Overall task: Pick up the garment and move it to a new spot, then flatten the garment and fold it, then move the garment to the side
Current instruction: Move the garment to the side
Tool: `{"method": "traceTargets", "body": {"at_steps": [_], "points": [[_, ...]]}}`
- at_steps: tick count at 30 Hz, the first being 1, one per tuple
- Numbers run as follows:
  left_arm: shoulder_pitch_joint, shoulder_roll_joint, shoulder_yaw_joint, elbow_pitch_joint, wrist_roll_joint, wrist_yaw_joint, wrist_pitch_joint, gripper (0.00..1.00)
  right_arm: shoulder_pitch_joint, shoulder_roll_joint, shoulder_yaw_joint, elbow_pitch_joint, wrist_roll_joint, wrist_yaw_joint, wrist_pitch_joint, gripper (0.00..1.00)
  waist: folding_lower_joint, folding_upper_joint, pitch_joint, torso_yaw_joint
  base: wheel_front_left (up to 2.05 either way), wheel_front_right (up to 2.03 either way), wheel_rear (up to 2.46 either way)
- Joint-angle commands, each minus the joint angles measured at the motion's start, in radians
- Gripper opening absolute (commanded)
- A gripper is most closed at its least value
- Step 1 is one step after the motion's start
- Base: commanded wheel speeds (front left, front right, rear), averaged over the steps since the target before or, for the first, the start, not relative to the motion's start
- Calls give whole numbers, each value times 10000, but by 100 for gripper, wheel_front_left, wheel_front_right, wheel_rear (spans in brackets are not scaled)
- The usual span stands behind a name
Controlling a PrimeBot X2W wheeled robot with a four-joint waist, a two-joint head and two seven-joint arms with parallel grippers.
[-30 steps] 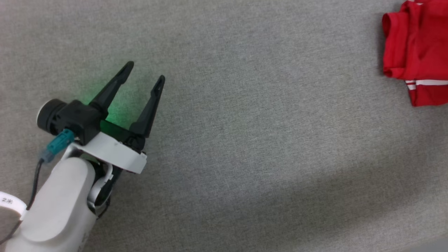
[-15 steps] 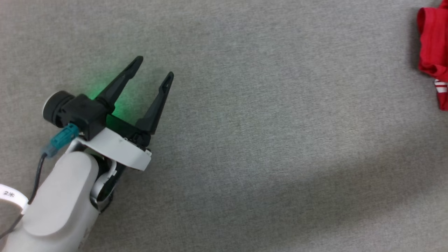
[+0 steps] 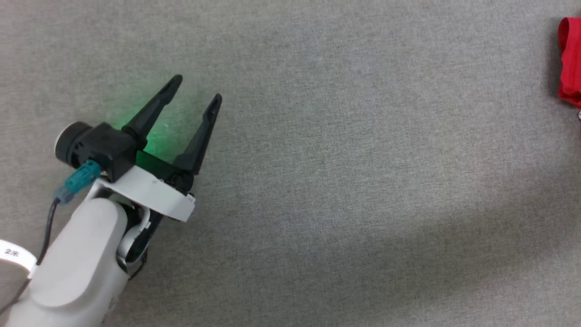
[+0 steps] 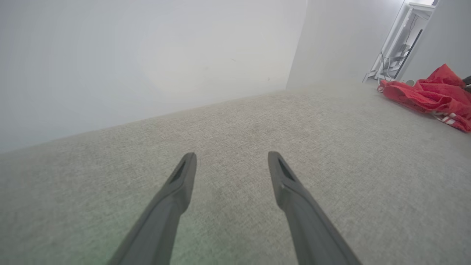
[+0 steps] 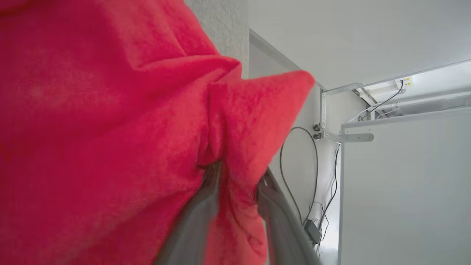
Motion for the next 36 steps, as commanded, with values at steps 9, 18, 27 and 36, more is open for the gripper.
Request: {"method": "traceTargets", "body": {"at_steps": [9, 18, 27, 36], "points": [[453, -174, 209, 65, -38, -21, 11, 100, -6, 44, -586, 470, -331, -15, -498, 100, 0, 0, -652, 327, 0, 0, 0], [1217, -337, 659, 90, -23, -21, 11, 100, 398, 133, -1088, 741, -205, -15, -1209, 100, 0, 0, -1634, 727, 0, 0, 0], [2455, -556, 1430, 246, 6, -21, 11, 100, 1204, 851, -1597, 740, 579, -15, -2459, 100, 0, 0, -2934, 1105, 0, 0, 0], [3809, -783, 2261, 487, 259, 13, 8, 100, 2550, 1607, -1688, -394, 1174, -15, -3096, 100, 0, 0, -4184, 1449, 0, 0, 0]]}}
